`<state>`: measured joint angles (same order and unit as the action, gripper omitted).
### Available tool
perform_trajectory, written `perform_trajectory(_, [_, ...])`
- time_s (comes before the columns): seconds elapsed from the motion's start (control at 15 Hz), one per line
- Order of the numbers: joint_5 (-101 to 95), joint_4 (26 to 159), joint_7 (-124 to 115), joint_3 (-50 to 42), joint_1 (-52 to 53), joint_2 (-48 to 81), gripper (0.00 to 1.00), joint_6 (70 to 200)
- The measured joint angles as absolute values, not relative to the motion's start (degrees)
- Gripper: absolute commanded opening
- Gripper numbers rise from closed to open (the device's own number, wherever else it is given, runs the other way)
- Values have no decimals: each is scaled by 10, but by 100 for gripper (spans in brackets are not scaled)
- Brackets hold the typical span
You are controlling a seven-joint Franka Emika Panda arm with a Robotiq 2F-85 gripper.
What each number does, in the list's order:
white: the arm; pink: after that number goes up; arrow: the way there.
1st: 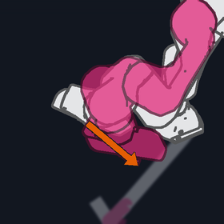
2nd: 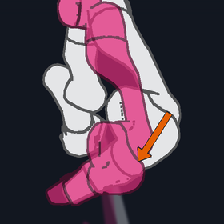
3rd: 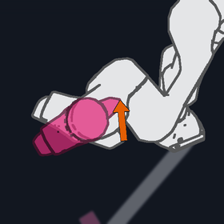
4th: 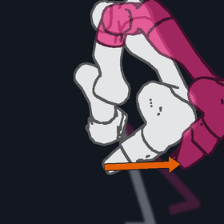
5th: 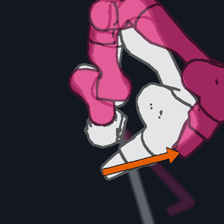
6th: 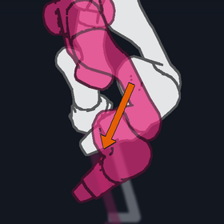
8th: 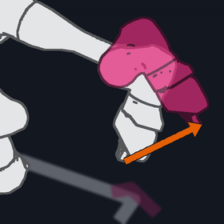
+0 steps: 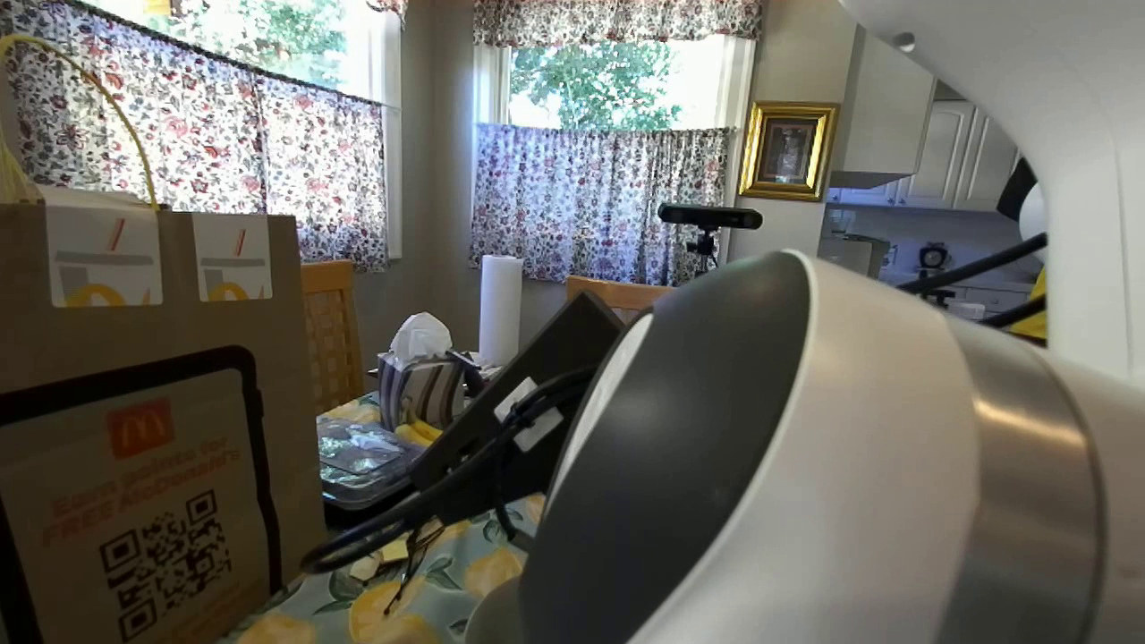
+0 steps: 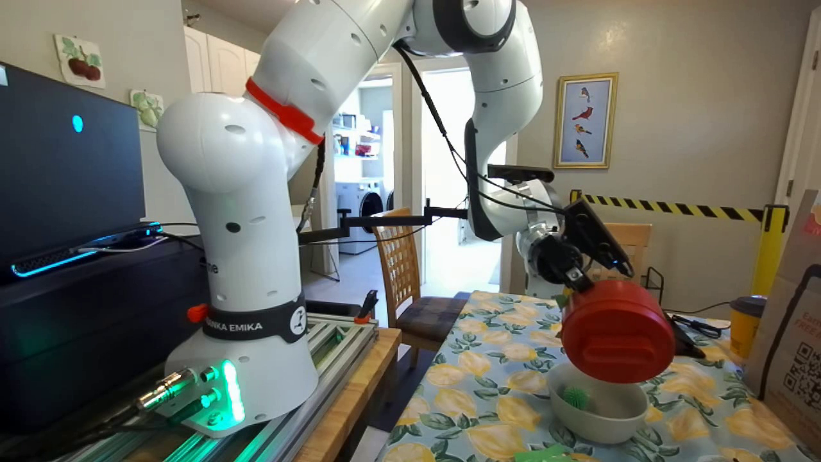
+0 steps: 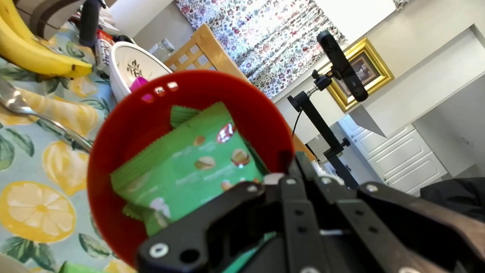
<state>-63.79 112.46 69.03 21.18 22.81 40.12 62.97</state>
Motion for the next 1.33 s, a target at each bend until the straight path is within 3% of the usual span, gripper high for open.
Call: perform_trajectory(1.33, [-704, 1125, 699, 212, 235, 438, 3, 562])
